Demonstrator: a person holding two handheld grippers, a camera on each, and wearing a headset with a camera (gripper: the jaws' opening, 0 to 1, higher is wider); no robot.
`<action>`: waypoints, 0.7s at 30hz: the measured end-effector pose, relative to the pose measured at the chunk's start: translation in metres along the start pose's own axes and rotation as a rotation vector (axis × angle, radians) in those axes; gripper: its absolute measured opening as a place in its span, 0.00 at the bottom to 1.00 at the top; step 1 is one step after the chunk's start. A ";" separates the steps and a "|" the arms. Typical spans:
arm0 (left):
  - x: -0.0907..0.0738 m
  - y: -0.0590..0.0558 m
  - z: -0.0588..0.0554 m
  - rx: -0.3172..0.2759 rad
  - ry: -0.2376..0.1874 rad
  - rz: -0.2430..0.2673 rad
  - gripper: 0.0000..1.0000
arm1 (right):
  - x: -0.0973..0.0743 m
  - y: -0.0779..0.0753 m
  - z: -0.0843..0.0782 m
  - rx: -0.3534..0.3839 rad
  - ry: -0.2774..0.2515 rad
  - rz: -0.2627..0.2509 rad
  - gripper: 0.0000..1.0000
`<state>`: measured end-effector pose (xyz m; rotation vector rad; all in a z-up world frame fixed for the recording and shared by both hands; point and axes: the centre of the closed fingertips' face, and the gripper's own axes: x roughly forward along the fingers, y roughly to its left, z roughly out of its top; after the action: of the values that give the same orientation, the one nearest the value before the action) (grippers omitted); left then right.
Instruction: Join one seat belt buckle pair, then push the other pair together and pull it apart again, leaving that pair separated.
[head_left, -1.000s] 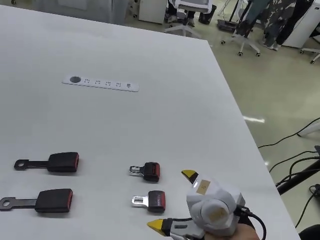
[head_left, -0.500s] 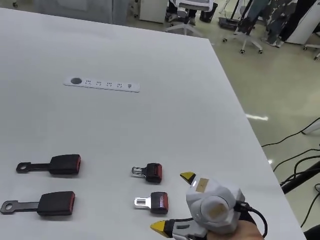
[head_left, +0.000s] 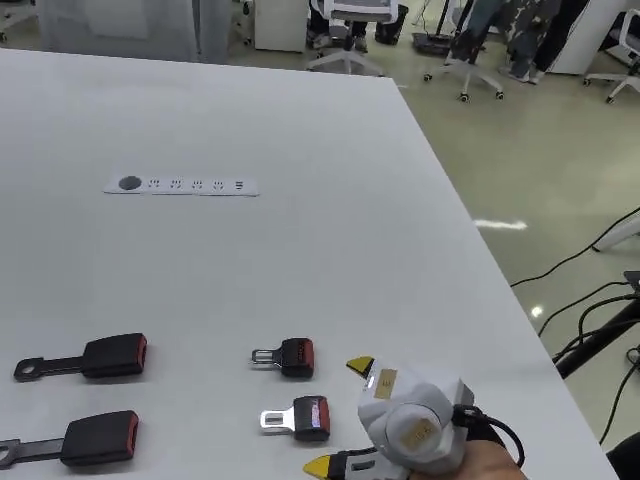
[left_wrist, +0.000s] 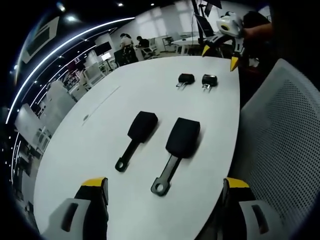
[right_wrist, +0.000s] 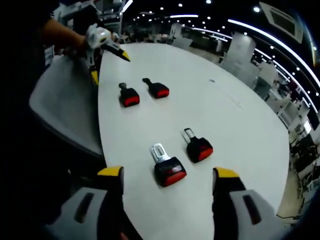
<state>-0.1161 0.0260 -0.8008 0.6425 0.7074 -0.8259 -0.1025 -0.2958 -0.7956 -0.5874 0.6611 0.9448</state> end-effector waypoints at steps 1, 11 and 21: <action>0.001 -0.002 0.003 0.004 -0.002 -0.002 0.96 | -0.001 0.000 0.000 0.003 -0.003 0.001 0.72; 0.017 -0.011 0.009 0.019 0.024 -0.063 0.95 | -0.001 0.000 0.003 -0.004 0.004 0.028 0.68; 0.038 -0.024 0.017 0.065 0.057 -0.143 0.81 | 0.009 0.000 0.000 -0.042 0.001 0.068 0.58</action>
<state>-0.1122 -0.0159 -0.8254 0.6818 0.7877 -0.9691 -0.0992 -0.2911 -0.8021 -0.6057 0.6666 1.0245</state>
